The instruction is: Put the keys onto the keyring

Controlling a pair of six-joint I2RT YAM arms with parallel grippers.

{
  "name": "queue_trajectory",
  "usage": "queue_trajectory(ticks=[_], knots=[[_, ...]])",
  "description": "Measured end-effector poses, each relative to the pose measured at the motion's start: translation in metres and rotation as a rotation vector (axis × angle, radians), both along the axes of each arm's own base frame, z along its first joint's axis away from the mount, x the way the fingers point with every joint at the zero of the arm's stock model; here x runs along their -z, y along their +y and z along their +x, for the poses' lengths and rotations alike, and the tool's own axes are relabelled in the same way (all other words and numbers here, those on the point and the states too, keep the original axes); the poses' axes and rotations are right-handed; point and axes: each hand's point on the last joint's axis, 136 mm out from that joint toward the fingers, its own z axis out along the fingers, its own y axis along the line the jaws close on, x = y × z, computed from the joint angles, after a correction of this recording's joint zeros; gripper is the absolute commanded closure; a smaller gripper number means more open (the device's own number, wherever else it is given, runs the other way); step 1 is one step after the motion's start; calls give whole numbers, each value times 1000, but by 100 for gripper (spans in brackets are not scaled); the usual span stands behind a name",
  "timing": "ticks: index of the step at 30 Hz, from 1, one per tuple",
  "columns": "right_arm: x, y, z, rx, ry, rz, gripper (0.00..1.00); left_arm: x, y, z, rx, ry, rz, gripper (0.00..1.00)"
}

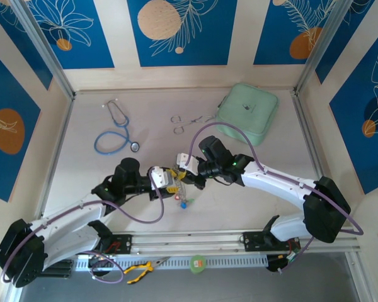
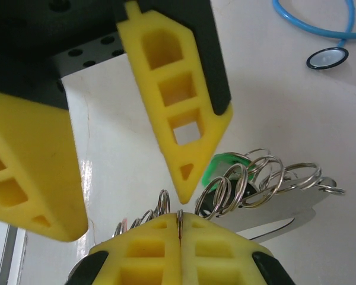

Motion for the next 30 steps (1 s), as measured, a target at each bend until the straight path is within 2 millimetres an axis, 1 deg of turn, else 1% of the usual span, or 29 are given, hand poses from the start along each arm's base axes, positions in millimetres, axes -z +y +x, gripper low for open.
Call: queue_trajectory(ticks=[3, 7, 14, 20, 27, 30], knots=[[-1, 1, 0, -1, -2, 4, 100, 4, 0, 2, -9, -11, 18, 43], [-1, 2, -2, -5, -1, 4, 100, 10, 2, 4, -27, -15, 31, 43], [-2, 3, -1, 3, 3, 10, 100, 17, 1, 3, -24, -2, 53, 54], [-2, 2, 2, 29, 14, 7, 100, 26, 1, -7, 10, 42, 76, 64], [-2, 1, 4, 50, 33, 11, 100, 22, -3, -22, 81, 67, 53, 63], [-3, 0, 3, 39, 52, 26, 100, 22, -3, -24, 87, 70, 51, 62]])
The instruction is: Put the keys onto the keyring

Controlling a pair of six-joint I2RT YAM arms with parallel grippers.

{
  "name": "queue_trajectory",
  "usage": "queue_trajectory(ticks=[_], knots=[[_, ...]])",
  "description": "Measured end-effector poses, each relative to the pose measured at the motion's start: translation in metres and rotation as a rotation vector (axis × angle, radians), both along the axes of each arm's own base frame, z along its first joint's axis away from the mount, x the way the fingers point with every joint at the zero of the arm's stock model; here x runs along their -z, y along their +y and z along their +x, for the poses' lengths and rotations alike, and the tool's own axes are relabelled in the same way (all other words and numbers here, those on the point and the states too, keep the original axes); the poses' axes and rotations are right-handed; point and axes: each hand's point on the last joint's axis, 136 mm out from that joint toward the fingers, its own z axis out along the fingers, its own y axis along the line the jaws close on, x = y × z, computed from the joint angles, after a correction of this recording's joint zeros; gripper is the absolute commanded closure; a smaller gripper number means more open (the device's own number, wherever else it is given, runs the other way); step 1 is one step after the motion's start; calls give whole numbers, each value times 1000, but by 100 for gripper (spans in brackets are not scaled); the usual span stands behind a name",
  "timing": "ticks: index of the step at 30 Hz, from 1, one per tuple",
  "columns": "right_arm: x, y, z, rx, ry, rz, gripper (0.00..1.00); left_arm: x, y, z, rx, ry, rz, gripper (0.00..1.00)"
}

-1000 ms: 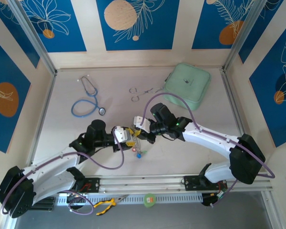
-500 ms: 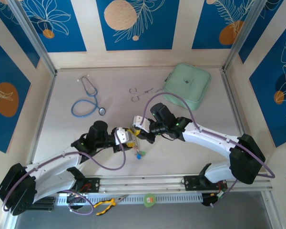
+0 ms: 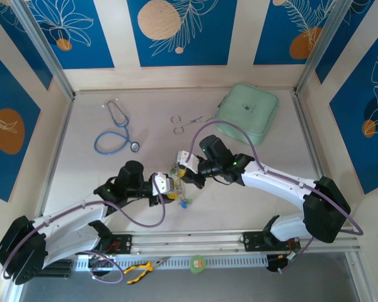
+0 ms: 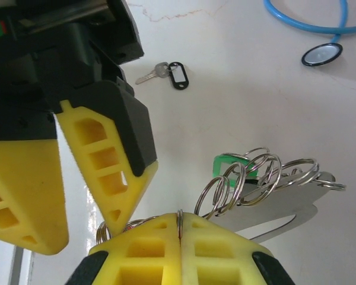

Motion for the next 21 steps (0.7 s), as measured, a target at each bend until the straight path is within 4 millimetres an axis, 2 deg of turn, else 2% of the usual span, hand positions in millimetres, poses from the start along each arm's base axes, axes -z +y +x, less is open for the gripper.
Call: queue_trajectory(ticks=[5, 8, 12, 21], knots=[[-3, -4, -1, -31, 31, 30, 100, -11, 6, 3, -43, -64, -27, 64], [-3, -6, -4, -63, 31, 33, 100, -23, 11, 10, -91, -115, -46, 67], [-2, -6, -12, -124, 17, 35, 100, -30, 13, 17, -135, -137, -61, 69], [-2, -4, -25, -204, -11, 39, 100, -15, 4, 26, -148, -82, -58, 74]])
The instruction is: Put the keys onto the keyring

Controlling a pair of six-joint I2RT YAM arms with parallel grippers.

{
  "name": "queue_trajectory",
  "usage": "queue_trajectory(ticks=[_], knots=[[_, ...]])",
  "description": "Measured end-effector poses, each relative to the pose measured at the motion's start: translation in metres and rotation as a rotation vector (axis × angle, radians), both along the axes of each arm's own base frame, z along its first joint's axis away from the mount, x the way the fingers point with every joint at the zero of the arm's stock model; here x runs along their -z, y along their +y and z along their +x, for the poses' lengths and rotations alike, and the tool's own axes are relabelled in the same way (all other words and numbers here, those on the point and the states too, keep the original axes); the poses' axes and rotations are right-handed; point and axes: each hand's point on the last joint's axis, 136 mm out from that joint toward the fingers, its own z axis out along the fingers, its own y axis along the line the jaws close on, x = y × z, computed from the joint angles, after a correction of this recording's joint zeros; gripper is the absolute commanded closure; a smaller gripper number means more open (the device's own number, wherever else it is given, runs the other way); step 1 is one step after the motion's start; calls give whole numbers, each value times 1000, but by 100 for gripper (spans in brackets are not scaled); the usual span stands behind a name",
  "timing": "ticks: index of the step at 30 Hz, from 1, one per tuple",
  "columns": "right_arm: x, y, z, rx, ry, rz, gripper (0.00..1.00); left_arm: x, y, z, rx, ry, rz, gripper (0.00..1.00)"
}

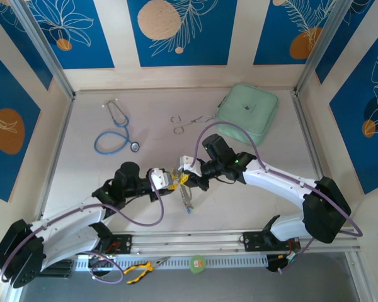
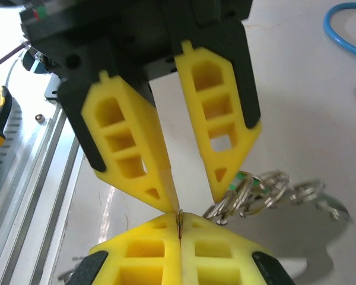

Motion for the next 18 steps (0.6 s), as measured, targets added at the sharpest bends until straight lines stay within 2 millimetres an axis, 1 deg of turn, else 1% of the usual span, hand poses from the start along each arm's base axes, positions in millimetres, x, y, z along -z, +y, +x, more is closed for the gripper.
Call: queue_trajectory(ticks=[3, 7, 13, 18], knots=[[0, 1, -2, -7, -1, 0, 100, 3, -1, 0, 6, 7, -1, 73], [0, 3, -3, -10, -5, 0, 100, 5, -4, 1, 11, 14, -8, 69], [5, 3, -3, -6, -4, -17, 100, 14, -7, 0, 27, 33, -11, 70], [9, 5, -2, -2, -9, -27, 100, 18, -8, -1, 30, 39, -12, 72]])
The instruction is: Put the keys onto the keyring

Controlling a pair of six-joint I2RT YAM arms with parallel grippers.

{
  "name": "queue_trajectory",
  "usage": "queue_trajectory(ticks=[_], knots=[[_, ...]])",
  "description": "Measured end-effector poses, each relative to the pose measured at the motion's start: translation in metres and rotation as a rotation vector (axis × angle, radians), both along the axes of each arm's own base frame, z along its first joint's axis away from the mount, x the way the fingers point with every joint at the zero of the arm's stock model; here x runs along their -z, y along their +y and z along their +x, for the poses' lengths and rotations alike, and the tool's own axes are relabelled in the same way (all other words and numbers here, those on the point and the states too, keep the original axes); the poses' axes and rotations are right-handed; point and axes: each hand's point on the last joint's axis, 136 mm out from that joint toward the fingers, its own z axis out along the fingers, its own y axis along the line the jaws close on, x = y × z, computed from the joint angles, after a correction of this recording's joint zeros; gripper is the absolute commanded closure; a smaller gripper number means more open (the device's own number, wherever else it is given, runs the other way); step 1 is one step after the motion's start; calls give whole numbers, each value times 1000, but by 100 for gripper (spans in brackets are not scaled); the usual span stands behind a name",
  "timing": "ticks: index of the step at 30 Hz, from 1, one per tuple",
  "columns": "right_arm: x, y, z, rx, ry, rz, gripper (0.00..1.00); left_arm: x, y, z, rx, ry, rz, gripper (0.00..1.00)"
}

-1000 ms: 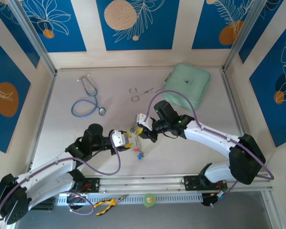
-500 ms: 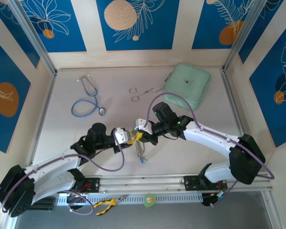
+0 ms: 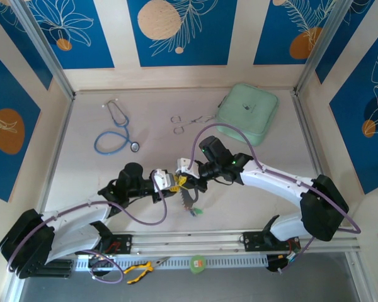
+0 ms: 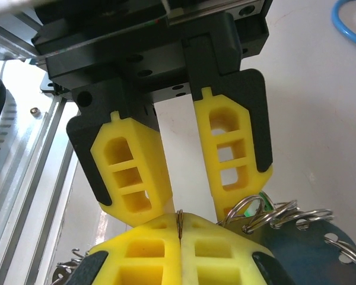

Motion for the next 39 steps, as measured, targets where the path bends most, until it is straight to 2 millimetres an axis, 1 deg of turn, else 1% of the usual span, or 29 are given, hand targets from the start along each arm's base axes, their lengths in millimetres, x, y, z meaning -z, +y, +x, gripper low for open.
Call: queue_trajectory(ticks=[7, 17, 22, 25, 35, 39], knots=[[8, 1, 1, 5, 0, -25, 100, 4, 1, -1, -1, 7, 7, 73], [17, 3, -1, 3, -4, -54, 100, 13, 1, -2, 3, 30, 26, 79], [22, 3, 0, 6, 0, -65, 100, 16, 1, -3, 10, 33, 34, 90], [22, 3, 0, 4, -2, -66, 100, 16, 1, -3, 11, 30, 37, 100], [29, 3, 0, -1, 3, -76, 78, 23, 4, -3, 6, 17, 74, 100], [34, 0, -1, 1, 10, -85, 76, 28, 5, -4, 9, 18, 96, 100]])
